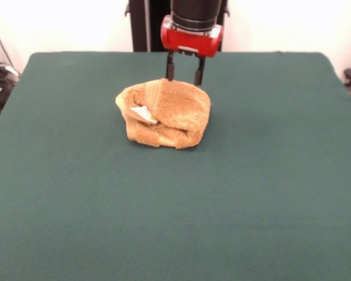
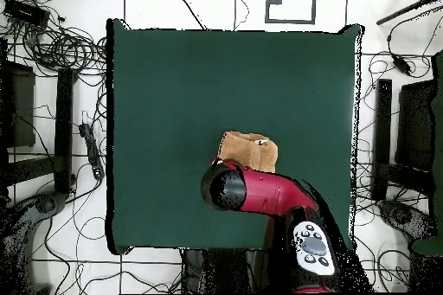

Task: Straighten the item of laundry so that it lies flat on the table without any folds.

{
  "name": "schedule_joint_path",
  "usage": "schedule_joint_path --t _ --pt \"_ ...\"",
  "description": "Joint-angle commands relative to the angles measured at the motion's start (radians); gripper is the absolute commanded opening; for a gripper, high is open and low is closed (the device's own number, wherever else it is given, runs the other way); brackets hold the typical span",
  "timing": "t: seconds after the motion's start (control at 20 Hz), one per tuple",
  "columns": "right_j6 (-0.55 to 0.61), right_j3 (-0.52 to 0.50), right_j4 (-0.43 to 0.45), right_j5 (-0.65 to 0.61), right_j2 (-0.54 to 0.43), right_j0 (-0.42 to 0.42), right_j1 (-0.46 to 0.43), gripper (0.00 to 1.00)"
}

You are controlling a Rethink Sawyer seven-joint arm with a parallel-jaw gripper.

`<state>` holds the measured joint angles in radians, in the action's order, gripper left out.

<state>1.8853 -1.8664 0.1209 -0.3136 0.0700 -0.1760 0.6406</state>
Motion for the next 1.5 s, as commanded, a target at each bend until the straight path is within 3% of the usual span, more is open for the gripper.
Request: schedule_joint_path --t 0.05,1.5 --pt "0.029 0.052 0.018 -0.097 -0.087 -0.001 -0.036 1.00" --pt "0.063 0.014 0.049 0.082 -0.112 -0.045 -0.105 1.00"
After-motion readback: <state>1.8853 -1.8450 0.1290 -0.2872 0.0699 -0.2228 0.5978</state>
